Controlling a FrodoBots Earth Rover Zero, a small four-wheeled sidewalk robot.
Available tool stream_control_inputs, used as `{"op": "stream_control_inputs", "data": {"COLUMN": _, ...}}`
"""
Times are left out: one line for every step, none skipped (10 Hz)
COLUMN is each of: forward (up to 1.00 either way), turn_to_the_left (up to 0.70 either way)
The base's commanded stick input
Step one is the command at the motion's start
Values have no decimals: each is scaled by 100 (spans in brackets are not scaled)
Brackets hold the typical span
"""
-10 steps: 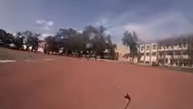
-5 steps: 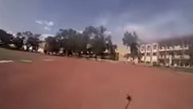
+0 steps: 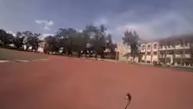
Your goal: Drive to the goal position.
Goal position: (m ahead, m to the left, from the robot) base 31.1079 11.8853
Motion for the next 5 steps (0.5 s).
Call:
{"op": "stream_control_inputs", "data": {"forward": 70, "turn_to_the_left": 0}}
{"op": "stream_control_inputs", "data": {"forward": 70, "turn_to_the_left": 0}}
{"op": "stream_control_inputs", "data": {"forward": 70, "turn_to_the_left": 0}}
{"op": "stream_control_inputs", "data": {"forward": 70, "turn_to_the_left": 0}}
{"op": "stream_control_inputs", "data": {"forward": 70, "turn_to_the_left": 0}}
